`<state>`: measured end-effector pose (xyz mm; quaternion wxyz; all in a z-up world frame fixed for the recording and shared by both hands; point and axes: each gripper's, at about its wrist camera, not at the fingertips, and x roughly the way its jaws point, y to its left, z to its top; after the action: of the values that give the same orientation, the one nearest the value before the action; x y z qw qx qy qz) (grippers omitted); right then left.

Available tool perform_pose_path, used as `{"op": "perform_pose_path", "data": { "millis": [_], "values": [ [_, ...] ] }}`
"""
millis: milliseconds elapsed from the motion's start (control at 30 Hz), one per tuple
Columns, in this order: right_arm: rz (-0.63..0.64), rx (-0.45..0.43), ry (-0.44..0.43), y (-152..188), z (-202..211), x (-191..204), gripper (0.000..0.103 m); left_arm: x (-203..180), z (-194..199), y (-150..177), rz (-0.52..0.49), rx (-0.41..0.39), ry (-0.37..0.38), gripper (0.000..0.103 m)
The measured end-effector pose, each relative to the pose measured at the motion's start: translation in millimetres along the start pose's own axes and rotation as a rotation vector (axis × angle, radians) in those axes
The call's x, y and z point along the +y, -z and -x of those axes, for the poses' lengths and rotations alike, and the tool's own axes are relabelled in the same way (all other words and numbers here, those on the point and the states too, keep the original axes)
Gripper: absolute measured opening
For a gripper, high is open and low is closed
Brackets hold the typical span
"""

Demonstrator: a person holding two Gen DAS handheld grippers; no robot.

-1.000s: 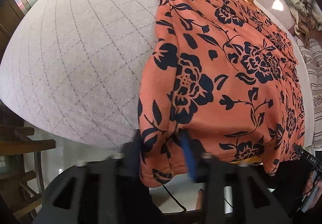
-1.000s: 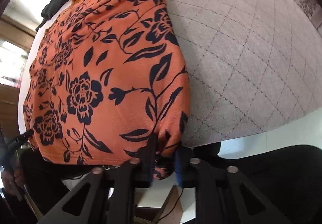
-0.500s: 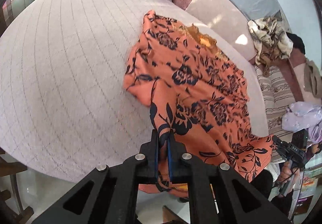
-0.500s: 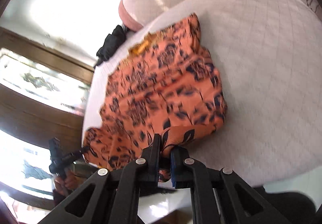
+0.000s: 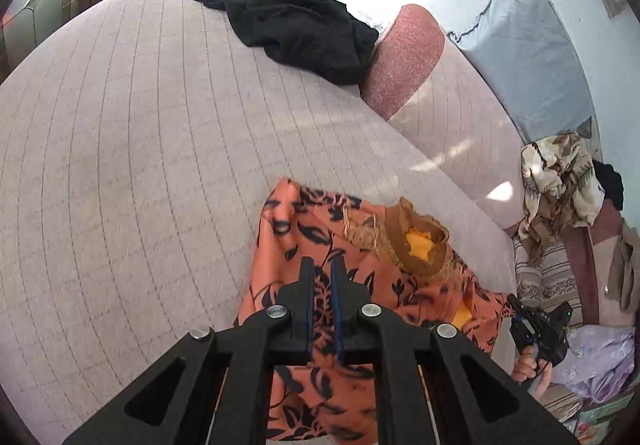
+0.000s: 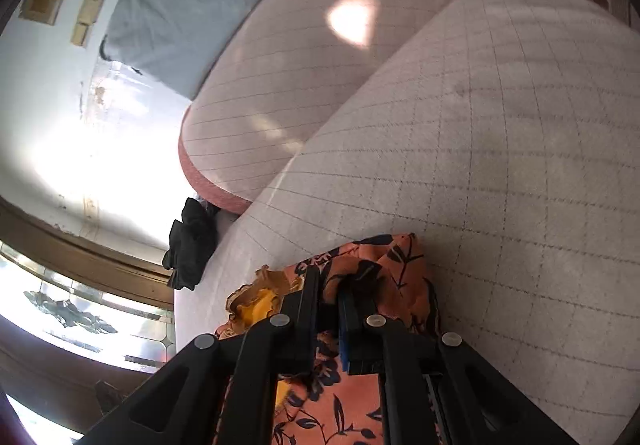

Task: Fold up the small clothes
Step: 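Lay the hem over the collar end with both grippers and release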

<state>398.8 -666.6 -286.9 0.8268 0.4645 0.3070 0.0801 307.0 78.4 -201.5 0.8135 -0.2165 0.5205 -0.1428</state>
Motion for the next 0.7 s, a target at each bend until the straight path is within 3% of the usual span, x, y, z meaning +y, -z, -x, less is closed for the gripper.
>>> {"op": "perform_pose_path", "data": {
  "millis": [33, 67, 100, 233, 300, 367, 467, 600, 667, 700],
  "values": [
    [-0.003, 0.001, 0.001, 3.5, -6.7, -11.1, 0.008, 5.0, -1.7, 16.8, 0.008, 0.024, -0.042, 0.043],
    [0.002, 0.006, 0.032, 6.8, -13.9, -21.3, 0.008, 10.3, -2.2, 33.6, 0.019, 0.035, -0.066, 0.070],
    [-0.015, 0.034, 0.070, 6.8, -22.1, -31.2, 0.008, 16.4, -1.9, 50.1, 0.027, 0.030, -0.066, 0.075],
    [-0.067, 0.039, 0.009, 2.3, -22.5, -40.8, 0.008, 31.8, 0.2, 90.3, 0.114, 0.075, -0.054, 0.075],
    [-0.061, 0.030, -0.002, 5.2, -18.7, -36.0, 0.008, 30.9, 13.6, 100.2, 0.154, 0.024, 0.020, 0.078],
    [-0.046, 0.036, 0.002, 9.8, -19.5, -33.1, 0.008, 27.0, 19.5, 106.8, 0.181, -0.005, 0.030, 0.088],
    [-0.031, 0.046, 0.019, 15.4, -21.3, -32.6, 0.008, 21.3, 8.4, 107.9, 0.183, 0.067, -0.003, 0.088],
    [-0.040, 0.048, 0.008, 18.0, -20.5, -36.0, 0.008, 19.2, -12.7, 101.2, 0.225, 0.116, 0.009, 0.088],
    [-0.035, 0.048, 0.015, 18.4, -20.3, -36.5, 0.008, 15.7, -18.0, 97.2, 0.213, 0.108, 0.018, 0.088],
    [-0.033, 0.048, 0.016, 18.3, -20.3, -36.4, 0.008, 15.4, -19.7, 95.2, 0.224, 0.109, 0.001, 0.082]
  ]
}}
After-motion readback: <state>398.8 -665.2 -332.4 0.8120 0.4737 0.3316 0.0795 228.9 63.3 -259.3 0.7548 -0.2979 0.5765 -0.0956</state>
